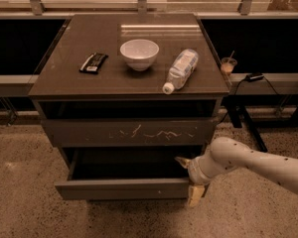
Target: Open middle drawer
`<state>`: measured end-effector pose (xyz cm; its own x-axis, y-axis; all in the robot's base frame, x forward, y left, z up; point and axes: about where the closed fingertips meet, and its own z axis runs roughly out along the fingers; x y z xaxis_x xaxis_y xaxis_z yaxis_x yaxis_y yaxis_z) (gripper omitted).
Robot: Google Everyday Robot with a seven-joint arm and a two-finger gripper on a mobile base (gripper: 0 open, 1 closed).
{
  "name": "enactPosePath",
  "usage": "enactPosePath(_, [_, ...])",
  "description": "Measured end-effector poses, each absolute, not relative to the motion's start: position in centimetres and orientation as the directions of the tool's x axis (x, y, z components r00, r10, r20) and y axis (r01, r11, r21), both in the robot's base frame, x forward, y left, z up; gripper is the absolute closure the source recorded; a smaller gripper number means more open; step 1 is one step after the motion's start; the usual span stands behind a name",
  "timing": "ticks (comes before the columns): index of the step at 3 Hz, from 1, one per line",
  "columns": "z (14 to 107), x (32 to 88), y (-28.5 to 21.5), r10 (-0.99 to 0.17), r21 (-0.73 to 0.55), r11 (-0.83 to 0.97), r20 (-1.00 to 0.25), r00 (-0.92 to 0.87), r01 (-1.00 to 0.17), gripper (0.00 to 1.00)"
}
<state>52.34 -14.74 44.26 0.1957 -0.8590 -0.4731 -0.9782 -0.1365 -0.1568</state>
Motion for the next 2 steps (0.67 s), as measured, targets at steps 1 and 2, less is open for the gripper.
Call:
enactPosePath(1, [43.4,51.3,-14.5,-0.892,-0.105,-0.132,-0.422,0.164,-0.986,0.18])
enactPosePath(2, [42.4,48.3,-13.5,-0.942,-0.010,-0.123,-0.312,0.120,-0.992,0.50])
